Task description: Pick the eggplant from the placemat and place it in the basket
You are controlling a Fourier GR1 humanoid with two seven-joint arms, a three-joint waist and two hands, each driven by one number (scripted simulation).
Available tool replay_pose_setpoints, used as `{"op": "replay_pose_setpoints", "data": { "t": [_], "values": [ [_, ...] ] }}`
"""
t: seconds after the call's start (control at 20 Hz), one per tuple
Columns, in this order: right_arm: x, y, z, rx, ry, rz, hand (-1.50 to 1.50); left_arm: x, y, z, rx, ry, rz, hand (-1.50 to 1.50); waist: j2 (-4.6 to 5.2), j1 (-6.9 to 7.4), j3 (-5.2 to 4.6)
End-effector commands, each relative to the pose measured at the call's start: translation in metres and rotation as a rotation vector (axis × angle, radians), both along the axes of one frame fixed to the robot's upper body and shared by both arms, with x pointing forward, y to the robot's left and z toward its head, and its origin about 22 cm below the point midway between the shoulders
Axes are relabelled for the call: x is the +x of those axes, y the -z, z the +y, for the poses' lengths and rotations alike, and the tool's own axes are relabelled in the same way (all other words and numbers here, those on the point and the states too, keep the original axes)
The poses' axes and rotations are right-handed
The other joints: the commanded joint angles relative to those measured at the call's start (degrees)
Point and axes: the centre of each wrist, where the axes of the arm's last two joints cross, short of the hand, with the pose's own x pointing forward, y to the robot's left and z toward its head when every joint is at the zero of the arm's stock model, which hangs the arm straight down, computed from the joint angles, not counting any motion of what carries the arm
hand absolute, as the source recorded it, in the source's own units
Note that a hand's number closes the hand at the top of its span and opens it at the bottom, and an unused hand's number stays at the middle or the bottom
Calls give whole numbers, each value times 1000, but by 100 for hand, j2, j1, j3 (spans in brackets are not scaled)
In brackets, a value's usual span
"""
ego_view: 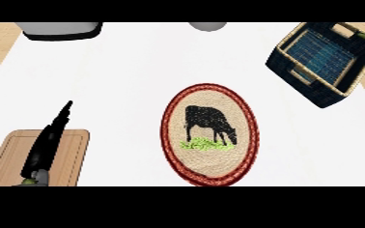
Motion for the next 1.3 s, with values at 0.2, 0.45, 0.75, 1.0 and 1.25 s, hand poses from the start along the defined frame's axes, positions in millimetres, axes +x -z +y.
{"op": "replay_pose_setpoints", "data": {
  "t": [0.2, 0.45, 0.75, 1.0, 1.25],
  "values": [
    [-27, -119, -75, 240, -239, 42, 150, -3, -4, 8, 7, 7, -14, 0, 20, 86, -13],
    [-60, -145, -136, 319, -280, 121, 150, 17, -1, -15, 4, 47, -29, 0, 134, 269, -17],
    [-50, -167, -137, 333, -269, 223, 150, 21, -10, -41, 7, 94, -27, 0, 142, 560, -25],
    [-18, -157, -114, 295, -303, 290, 150, 13, -12, -19, 4, 93, -36, 0, 119, 523, -29],
    [14, -162, -85, 278, -272, 293, 150, 23, -1, -19, -8, 86, -23, 0, 124, 489, -34]
  ]
}}
